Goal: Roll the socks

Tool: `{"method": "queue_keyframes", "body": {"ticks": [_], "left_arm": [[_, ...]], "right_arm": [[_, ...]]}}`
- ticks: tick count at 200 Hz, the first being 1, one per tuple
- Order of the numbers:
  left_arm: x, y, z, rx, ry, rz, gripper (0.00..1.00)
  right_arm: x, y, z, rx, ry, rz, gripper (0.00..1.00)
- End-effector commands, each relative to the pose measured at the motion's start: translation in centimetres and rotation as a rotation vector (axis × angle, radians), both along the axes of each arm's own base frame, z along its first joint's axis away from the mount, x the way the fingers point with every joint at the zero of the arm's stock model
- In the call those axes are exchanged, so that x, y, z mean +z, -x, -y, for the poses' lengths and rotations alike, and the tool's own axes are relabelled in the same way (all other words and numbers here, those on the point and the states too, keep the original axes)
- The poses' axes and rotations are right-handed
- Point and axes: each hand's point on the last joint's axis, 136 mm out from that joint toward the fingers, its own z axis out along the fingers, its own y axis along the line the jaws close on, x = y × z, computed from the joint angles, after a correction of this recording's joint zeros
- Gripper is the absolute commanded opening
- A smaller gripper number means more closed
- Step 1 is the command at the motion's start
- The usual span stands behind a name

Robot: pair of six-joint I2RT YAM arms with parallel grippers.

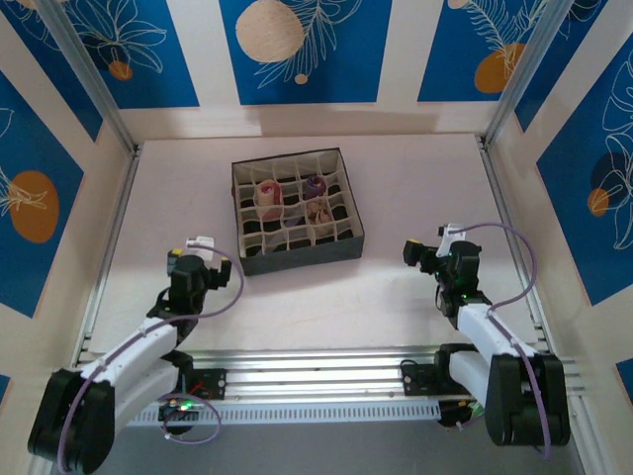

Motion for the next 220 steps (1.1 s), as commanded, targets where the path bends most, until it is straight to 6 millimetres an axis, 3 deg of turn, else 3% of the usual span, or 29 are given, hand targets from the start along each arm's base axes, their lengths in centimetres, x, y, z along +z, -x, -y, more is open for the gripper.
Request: {"method": "queue_keyframes", "body": {"ticks": [1,56,89,147,220], "left_arm": [[2.4,-1.5,2.0,-0.113,0.029,0.161,1.0],[2.7,-5.5,2.3,-0.107,0.02,0.237,1.0],[1.4,-7.4,2.3,-0.104,-0.027,0.197,1.0],[0.9,-8.0,-0.3,0.002,0.044,0.196,1.0],[-0.9,-9.4,-1.1,-0.003,0.115,0.123,1.0]], "right_arm": [[3.3,-2.0,-0.5,0.042,0.0,0.171,0.99],[3.4,-4.5,0.6,0.061,-0.041,0.207,0.99],[2.5,-5.7,-0.3,0.123,-0.07,0.197,0.99],[0.2,-7.8,-2.8,0.209,-0.004,0.122,0.99],[0.0,-8.0,-2.7,0.183,0.023,0.101,0.99]]}}
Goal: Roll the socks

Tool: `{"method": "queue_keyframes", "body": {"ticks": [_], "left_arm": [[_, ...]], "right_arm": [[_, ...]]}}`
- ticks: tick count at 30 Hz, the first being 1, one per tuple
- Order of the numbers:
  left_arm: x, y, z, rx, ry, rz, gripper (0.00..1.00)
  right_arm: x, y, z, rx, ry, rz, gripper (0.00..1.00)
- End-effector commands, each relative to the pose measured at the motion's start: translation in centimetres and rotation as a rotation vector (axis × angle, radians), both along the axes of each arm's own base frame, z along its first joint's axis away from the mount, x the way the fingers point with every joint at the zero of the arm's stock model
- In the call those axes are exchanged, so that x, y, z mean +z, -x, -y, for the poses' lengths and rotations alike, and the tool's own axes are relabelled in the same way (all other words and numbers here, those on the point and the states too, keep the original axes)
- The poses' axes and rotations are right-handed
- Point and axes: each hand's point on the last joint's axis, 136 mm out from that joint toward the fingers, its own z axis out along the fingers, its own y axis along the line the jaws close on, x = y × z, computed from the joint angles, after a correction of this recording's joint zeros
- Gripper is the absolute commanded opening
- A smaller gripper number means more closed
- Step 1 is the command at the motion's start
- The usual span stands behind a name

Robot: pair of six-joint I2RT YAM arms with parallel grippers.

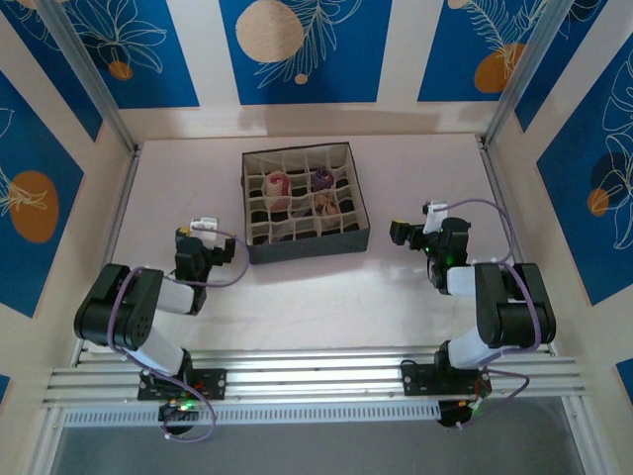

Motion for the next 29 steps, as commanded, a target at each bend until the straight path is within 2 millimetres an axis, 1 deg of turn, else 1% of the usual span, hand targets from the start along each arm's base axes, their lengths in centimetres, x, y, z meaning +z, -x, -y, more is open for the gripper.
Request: {"method": "queue_keyframes", "body": {"ticks": [1,4,29], "left_arm": [[1.03,-1.51,-0.52,0.014,0.062,0.009,1.0],[0.88,-1.73,-0.81,-0.002,0.105,-0.01,1.0],[0.81,-1.63,-0.81,-0.004,0.102,-0.01,1.0]], "right_arm": [[0.37,-0.53,0.36,-0.011,0.03,0.015,0.99],[0.26,-0.48,0.29,-0.013,0.037,0.013,0.99],[0.34,-0.54,0.3,-0.015,0.039,0.017,0.99]]}}
